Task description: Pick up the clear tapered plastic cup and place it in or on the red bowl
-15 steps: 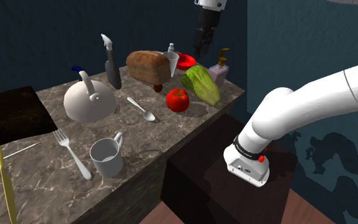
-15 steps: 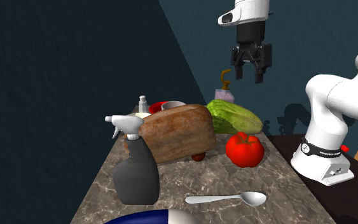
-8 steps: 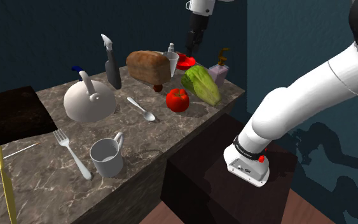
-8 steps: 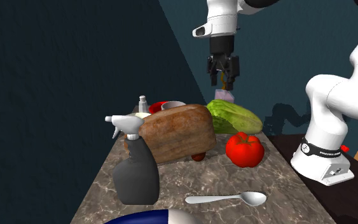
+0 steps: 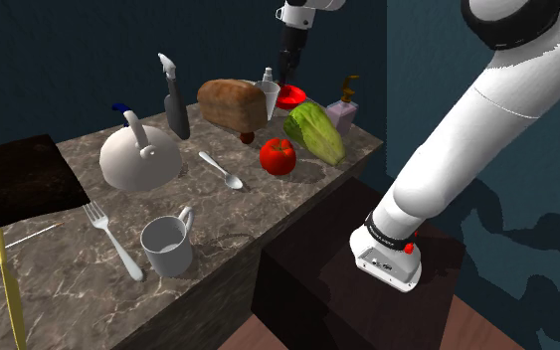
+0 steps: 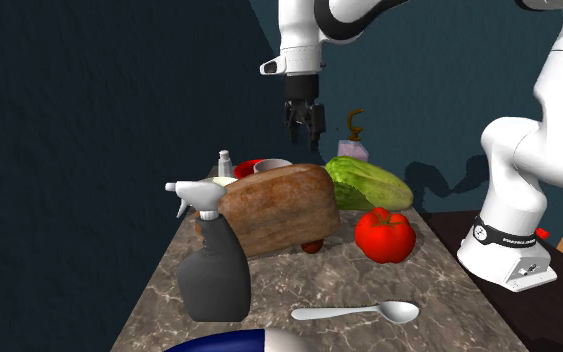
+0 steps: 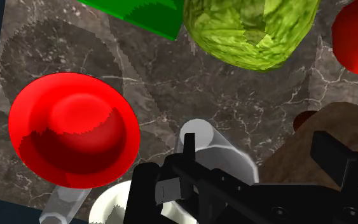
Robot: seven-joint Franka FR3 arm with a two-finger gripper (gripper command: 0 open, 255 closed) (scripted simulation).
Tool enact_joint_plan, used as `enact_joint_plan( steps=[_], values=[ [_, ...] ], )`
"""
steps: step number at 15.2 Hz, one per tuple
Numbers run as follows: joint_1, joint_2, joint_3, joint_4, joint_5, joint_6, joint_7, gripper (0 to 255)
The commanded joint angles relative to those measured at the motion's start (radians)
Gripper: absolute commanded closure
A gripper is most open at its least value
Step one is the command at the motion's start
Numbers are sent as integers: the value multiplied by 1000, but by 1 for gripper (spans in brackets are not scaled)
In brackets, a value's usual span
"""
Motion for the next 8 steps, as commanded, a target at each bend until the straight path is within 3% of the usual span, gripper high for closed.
enact_joint_plan(
  steps=[1,6,8],
  values=[
    [-5,72,-10,56,17,16,-42,0],
    [-31,269,-23,240,68,27,-141,0],
    [-36,295,-22,255,76,39,-152,0]
  ],
)
